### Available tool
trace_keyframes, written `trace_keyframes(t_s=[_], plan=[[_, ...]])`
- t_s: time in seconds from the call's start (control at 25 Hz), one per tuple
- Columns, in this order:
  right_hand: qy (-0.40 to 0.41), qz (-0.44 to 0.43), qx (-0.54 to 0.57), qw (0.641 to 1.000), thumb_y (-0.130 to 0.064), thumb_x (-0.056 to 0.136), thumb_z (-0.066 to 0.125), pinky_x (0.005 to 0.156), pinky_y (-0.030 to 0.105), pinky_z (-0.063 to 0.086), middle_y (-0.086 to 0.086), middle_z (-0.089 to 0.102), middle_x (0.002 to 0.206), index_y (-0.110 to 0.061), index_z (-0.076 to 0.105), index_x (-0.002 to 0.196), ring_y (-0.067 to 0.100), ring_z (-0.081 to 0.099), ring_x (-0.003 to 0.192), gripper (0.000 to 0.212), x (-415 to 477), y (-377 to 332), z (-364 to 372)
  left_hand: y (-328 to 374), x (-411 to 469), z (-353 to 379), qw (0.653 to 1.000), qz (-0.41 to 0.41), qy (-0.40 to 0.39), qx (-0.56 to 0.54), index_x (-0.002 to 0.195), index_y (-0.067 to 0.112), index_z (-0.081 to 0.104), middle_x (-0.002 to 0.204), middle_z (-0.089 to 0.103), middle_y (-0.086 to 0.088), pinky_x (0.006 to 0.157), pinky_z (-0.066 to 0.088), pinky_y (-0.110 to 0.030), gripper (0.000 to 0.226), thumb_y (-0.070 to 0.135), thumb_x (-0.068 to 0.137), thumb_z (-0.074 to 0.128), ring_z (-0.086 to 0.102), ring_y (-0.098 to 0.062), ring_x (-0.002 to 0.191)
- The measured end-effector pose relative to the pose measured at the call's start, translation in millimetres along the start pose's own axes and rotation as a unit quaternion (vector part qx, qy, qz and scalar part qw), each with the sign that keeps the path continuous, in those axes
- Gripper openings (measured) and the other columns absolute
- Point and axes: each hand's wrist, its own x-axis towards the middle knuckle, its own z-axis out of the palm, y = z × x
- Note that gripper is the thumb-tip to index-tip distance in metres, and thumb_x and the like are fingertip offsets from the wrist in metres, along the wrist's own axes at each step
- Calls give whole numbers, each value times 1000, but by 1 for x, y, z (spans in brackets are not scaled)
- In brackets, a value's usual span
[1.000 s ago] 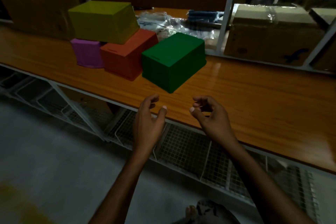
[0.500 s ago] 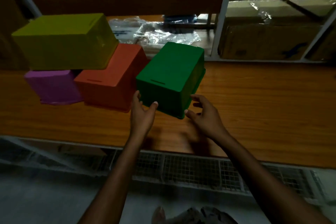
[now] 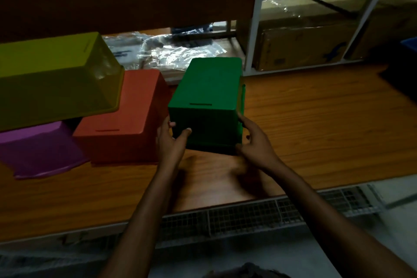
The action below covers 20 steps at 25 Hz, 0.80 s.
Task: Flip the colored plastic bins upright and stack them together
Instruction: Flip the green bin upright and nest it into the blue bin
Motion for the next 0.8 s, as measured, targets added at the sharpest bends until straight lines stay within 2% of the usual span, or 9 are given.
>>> trace_keyframes(t_s=[0.08,0.16,0.28,0.32,0.44,0.52,0.68,0.76,0.8], plan=[[6,-12,20,1000,-17,81,78,112,33,38,-1,37,159,-25,29,160,10,37,140,94,-1,-7,-16,16,10,-1,1000,7,-17,-17,143,25,49,142,42,-3,107,41,-32,61,19,88,73,47,-17,128],[0,-31,24,999,-19,82,81,114,29,37,-4,33,160,-29,25,161,3,33,139,98,-3,-15,-29,31,12,1,993,17,-61,-100,144,20,45,144,50,-7,104,48,-35,61,9,90,70,52,-21,129],[15,-83,35,996,-16,80,85,106,11,39,-5,30,156,-35,21,161,7,34,142,105,-4,-32,-49,57,9,-7,982,76,-71,-156,144,12,46,138,59,-8,89,55,-20,59,2,91,68,61,-19,120],[36,-105,42,993,-10,81,83,104,11,43,-4,31,154,-34,22,161,9,37,141,104,-3,-39,-58,70,8,-11,978,99,-76,-170,142,12,50,136,62,-6,90,56,-22,55,3,91,67,63,-15,117],[144,-129,89,977,8,86,69,97,21,54,-11,47,146,-26,37,157,-2,52,129,84,5,-64,-88,116,6,-27,958,145,-105,-223,141,13,55,135,64,-2,104,52,-37,45,14,97,63,62,-14,123],[227,-115,134,958,11,90,60,94,20,55,-18,57,132,-18,50,149,-10,59,118,66,9,-77,-106,143,-1,-32,943,196,-128,-237,147,13,49,142,60,1,108,49,-34,48,22,101,59,57,-12,131],[286,-35,262,921,3,94,58,85,30,61,-3,73,114,-17,62,127,12,72,107,39,11,-72,-137,142,-29,-22,934,282,-171,-139,146,21,51,141,59,5,96,55,-23,52,25,96,66,57,-5,127],[286,20,302,909,4,93,59,70,24,60,-2,76,106,-14,62,124,17,74,98,35,9,-60,-147,120,-38,-12,934,335,-112,-53,140,25,58,136,61,7,95,57,-29,52,21,91,74,60,-6,123],[288,43,319,902,3,93,60,65,21,58,-1,75,106,-13,62,124,16,74,94,35,7,-52,-149,109,-40,-5,919,388,-73,-11,138,21,60,136,63,5,98,56,-35,53,15,88,76,61,-9,123]])
